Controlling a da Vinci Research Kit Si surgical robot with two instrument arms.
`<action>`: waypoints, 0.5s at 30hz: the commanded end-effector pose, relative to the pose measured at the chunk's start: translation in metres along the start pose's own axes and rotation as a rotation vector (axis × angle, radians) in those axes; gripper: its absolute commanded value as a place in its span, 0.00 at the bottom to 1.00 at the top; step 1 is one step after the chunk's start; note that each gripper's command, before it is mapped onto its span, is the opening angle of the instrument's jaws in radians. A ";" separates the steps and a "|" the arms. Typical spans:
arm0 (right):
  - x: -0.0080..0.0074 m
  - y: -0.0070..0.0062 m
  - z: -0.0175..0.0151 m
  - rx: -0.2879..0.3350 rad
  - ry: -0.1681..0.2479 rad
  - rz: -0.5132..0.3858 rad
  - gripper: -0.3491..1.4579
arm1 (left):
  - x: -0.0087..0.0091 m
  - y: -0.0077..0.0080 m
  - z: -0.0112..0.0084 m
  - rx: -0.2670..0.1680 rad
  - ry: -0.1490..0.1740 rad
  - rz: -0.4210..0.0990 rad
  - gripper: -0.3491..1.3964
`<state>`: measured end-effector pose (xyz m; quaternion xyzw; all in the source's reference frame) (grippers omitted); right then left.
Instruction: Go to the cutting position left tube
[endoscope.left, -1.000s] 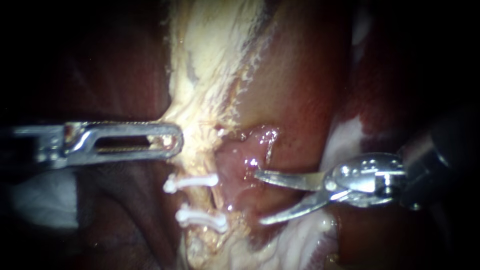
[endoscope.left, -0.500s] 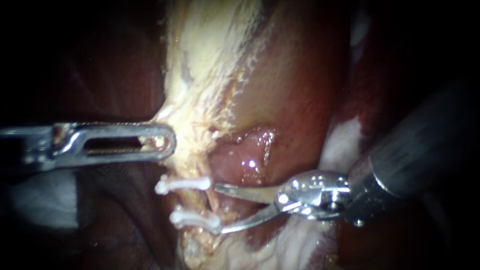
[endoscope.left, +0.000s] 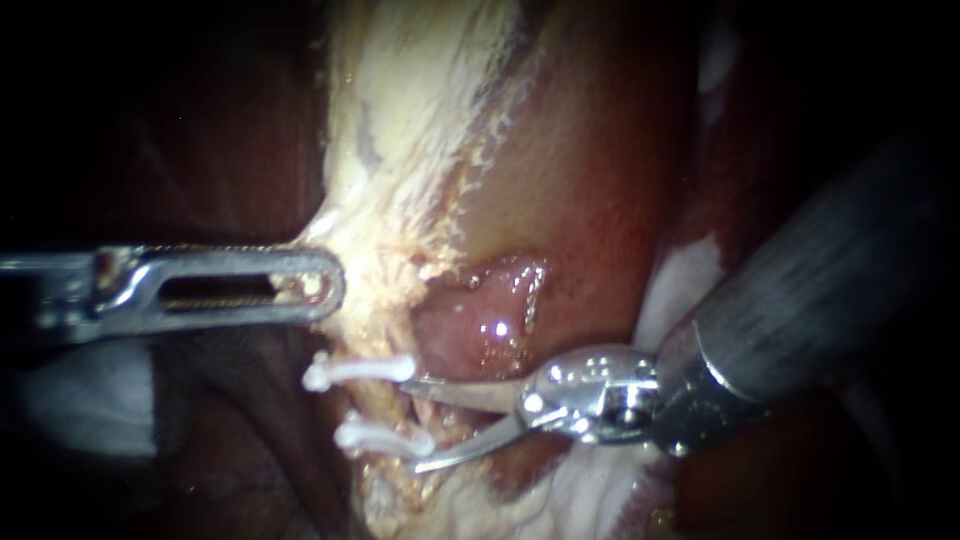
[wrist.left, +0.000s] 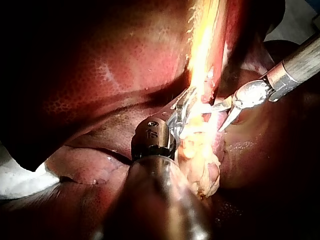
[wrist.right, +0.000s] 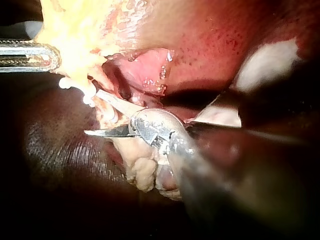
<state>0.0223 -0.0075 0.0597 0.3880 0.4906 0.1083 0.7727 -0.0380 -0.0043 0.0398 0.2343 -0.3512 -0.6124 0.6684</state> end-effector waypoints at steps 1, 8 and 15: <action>0.0000 0.0001 0.0001 0.002 0.000 0.000 0.99 | 0.0000 -0.0001 0.0000 -0.001 0.000 0.000 0.00; 0.0002 0.0010 0.0014 0.001 0.001 -0.001 0.99 | 0.0001 -0.0002 -0.0001 -0.002 -0.001 -0.001 0.00; 0.0005 0.0015 0.0033 0.017 0.000 0.001 0.99 | 0.0002 -0.0004 -0.0002 -0.002 -0.001 -0.001 0.00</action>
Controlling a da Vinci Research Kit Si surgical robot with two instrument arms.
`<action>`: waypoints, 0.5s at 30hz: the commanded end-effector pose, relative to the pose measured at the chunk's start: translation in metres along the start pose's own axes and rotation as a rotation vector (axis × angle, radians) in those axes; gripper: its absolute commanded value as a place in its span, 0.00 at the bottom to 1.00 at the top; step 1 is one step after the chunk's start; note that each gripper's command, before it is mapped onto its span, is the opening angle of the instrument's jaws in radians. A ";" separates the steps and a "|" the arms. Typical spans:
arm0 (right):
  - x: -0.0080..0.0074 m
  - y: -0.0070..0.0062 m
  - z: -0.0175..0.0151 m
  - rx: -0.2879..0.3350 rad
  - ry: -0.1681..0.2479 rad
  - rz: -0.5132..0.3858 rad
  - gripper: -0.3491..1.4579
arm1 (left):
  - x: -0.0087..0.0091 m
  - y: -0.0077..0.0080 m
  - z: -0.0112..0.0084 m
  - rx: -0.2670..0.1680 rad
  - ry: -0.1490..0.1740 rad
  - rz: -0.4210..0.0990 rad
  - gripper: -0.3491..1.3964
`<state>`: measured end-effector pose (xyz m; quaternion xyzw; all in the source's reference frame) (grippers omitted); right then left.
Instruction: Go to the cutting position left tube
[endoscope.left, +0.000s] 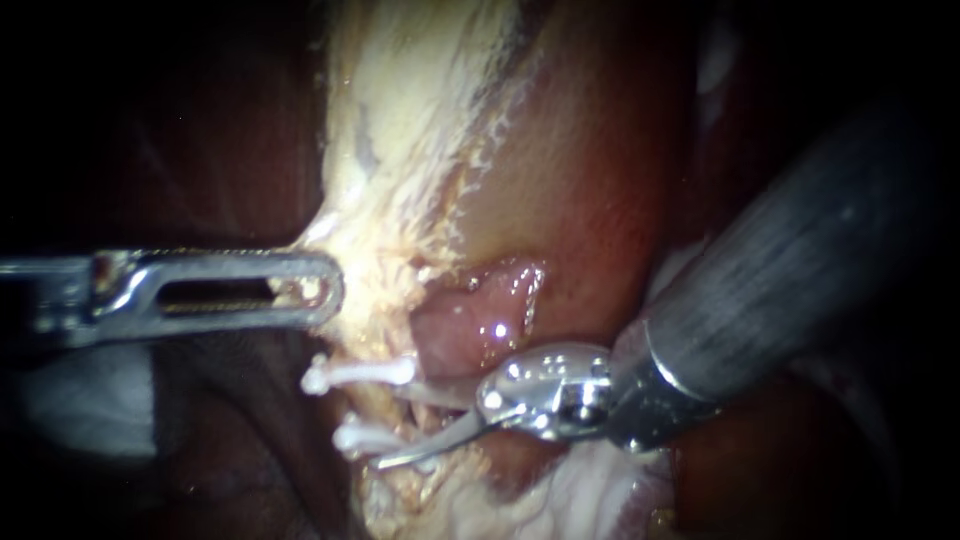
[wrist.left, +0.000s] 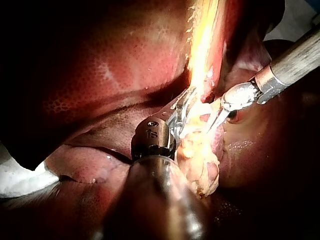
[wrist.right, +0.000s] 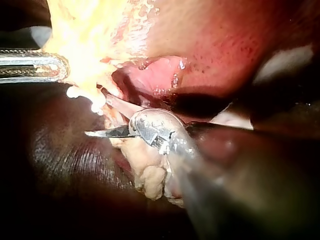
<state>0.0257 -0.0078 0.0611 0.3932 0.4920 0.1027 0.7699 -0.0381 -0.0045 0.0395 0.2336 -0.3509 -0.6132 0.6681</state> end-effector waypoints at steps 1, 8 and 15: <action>0.0000 0.0001 0.0003 0.007 0.000 0.007 0.99 | 0.0000 0.0000 0.0000 0.000 0.000 0.000 0.00; -0.0001 0.0002 0.0014 0.035 -0.005 -0.003 0.99 | 0.0000 -0.0001 0.0000 -0.001 0.000 0.000 0.00; 0.0000 0.0001 0.0020 0.072 -0.014 -0.013 0.99 | 0.0000 -0.0001 0.0000 -0.001 0.000 0.000 0.00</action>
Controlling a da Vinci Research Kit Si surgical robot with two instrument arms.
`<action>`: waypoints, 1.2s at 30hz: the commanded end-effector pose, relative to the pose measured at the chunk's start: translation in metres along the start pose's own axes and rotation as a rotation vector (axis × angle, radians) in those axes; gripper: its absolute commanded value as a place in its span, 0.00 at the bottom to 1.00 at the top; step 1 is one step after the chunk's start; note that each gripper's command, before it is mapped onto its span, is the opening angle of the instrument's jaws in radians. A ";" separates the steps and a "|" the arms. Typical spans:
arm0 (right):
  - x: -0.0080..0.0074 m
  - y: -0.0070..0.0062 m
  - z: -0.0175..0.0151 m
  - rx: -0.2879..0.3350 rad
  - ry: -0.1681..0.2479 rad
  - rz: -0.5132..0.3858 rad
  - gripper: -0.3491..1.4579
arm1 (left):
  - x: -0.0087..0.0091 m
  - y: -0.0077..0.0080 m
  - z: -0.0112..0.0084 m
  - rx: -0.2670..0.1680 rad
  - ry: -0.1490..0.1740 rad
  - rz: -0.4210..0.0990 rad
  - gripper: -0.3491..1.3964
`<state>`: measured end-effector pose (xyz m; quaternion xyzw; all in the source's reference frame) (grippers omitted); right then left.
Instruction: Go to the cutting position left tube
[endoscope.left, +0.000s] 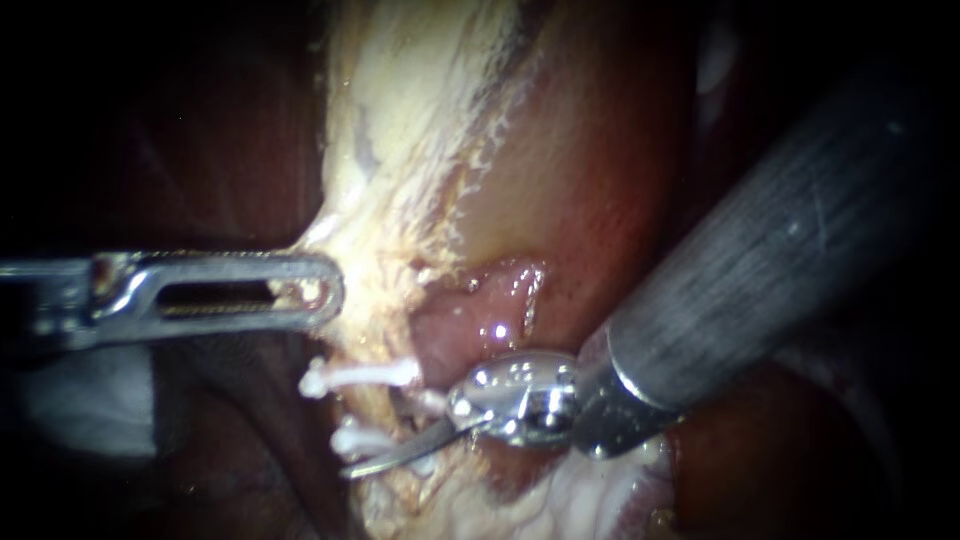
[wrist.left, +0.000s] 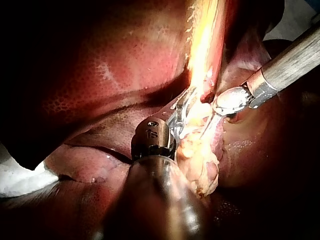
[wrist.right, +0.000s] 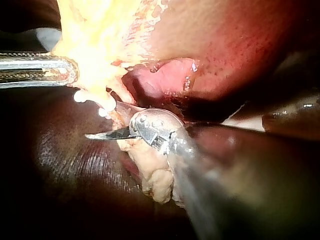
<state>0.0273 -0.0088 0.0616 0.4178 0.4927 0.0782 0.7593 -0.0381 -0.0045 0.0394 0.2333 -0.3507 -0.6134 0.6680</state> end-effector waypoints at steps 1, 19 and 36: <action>0.0000 0.0000 0.0001 0.007 0.001 -0.005 0.98 | 0.0000 0.0000 0.0000 0.000 0.000 0.000 0.00; 0.0013 0.0007 0.0028 0.056 0.023 0.045 0.95 | 0.0000 0.0001 0.0002 0.000 0.000 0.001 0.00; 0.0013 0.0032 0.0037 0.044 0.053 0.100 0.91 | 0.0001 -0.0001 0.0005 -0.002 -0.002 0.000 0.00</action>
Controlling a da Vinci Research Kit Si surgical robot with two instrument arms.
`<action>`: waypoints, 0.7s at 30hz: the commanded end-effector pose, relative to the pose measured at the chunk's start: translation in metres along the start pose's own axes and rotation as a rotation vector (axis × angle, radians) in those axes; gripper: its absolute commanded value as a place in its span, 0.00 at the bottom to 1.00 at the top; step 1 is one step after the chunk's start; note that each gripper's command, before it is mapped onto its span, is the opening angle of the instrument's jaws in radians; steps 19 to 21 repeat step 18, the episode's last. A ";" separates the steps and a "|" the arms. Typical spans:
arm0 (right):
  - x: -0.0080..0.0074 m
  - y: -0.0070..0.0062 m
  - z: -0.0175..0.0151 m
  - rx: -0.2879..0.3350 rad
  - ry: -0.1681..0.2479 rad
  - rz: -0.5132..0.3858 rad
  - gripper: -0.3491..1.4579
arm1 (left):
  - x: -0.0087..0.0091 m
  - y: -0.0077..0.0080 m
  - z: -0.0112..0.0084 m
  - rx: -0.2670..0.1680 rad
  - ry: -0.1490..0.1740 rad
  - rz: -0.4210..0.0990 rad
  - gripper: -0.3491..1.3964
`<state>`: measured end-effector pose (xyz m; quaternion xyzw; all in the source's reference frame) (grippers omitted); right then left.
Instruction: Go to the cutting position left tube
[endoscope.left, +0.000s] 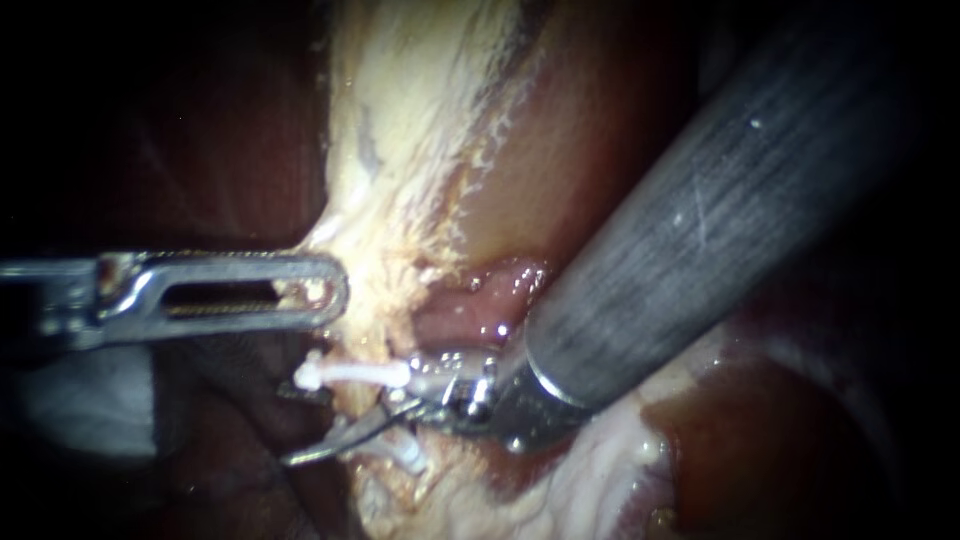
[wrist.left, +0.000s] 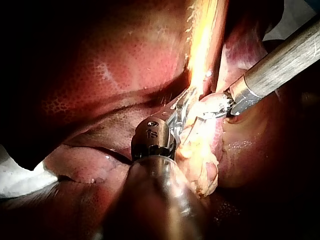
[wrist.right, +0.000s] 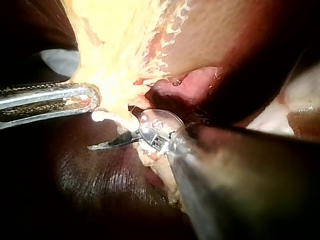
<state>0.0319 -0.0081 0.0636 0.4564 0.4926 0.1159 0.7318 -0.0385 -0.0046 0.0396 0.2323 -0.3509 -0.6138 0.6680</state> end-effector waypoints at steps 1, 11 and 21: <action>0.0001 0.0000 0.0001 -0.001 0.000 0.000 0.90 | 0.0000 0.0000 0.0000 0.000 0.000 0.000 0.00; -0.0001 0.0001 0.0002 -0.001 0.000 -0.001 0.90 | 0.0000 -0.0001 0.0000 -0.001 0.000 0.000 0.00; -0.0002 0.0001 0.0003 -0.001 0.000 0.005 0.90 | 0.0000 -0.0001 0.0000 -0.001 0.000 0.000 0.00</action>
